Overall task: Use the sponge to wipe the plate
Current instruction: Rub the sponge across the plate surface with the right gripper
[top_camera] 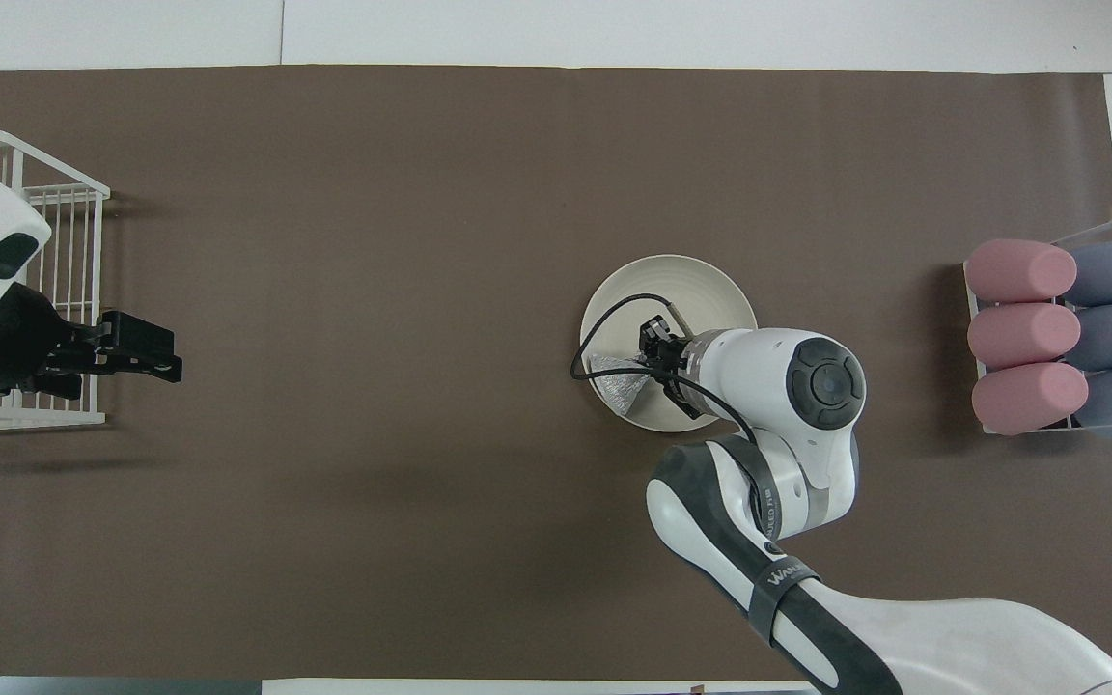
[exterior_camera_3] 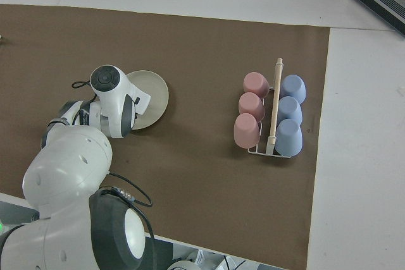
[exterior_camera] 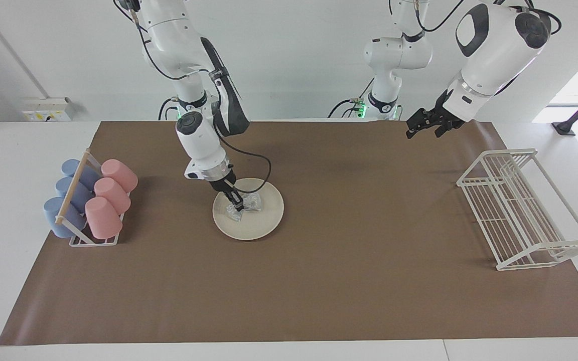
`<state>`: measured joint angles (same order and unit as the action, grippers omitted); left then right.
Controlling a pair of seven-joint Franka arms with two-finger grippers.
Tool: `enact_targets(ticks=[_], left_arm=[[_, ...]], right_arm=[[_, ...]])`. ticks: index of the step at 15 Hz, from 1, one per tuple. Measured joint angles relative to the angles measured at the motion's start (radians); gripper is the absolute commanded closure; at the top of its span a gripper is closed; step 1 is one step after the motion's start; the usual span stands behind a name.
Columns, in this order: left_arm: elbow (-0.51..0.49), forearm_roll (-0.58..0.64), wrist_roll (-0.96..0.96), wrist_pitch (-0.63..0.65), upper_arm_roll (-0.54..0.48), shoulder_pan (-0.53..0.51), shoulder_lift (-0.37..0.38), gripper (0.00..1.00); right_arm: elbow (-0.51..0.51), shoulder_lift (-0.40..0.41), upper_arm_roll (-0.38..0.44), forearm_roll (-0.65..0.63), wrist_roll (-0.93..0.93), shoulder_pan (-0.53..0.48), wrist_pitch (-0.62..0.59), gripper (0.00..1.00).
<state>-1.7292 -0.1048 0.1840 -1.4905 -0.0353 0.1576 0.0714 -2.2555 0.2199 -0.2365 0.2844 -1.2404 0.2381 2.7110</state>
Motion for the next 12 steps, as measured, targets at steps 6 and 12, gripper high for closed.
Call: enact_targets(ticks=[6,12], left_arm=[[0.16,0.041,0.0,0.093,0.0,-0.005,-0.094,0.0],[0.172,0.041,0.0,0.093,0.0,-0.006,-0.097,0.0]], right_arm=[[0.001,0.002,0.002,0.003,0.2,-0.1,0.003,1.0],[0.001,0.003,0.003,0.004,0.269,-0.145,0.003,1.0]])
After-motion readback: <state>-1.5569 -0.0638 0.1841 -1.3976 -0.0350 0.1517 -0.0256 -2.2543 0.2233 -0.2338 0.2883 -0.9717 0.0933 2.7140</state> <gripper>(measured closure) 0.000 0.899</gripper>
